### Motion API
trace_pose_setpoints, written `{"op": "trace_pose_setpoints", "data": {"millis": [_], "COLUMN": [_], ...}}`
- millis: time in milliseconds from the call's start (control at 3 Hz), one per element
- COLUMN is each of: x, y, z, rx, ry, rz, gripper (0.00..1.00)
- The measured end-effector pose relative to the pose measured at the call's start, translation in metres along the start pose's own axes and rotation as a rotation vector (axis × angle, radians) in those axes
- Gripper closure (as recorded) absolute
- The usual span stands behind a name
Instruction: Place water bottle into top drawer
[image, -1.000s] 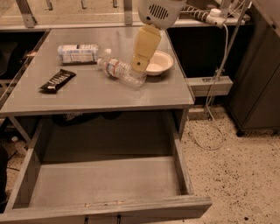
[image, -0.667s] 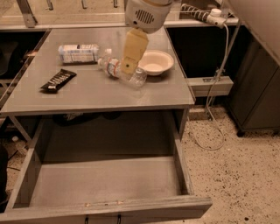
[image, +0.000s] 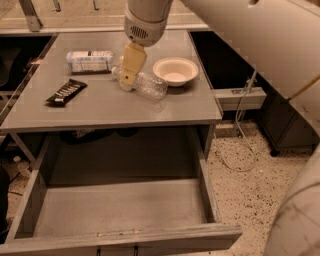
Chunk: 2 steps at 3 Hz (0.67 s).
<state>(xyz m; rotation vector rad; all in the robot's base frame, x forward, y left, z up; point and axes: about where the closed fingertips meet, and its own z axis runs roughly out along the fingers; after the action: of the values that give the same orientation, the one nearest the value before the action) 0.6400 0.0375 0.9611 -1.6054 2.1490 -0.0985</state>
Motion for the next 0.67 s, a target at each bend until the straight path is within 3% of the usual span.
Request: {"op": "trace_pose_setpoints", "data": {"millis": [667], "x": [-0.014], "y": [-0.013], "z": [0.042], "rx": [0.002], "ry": [0.035], "rz": [-0.016], "gripper": [0.0]}}
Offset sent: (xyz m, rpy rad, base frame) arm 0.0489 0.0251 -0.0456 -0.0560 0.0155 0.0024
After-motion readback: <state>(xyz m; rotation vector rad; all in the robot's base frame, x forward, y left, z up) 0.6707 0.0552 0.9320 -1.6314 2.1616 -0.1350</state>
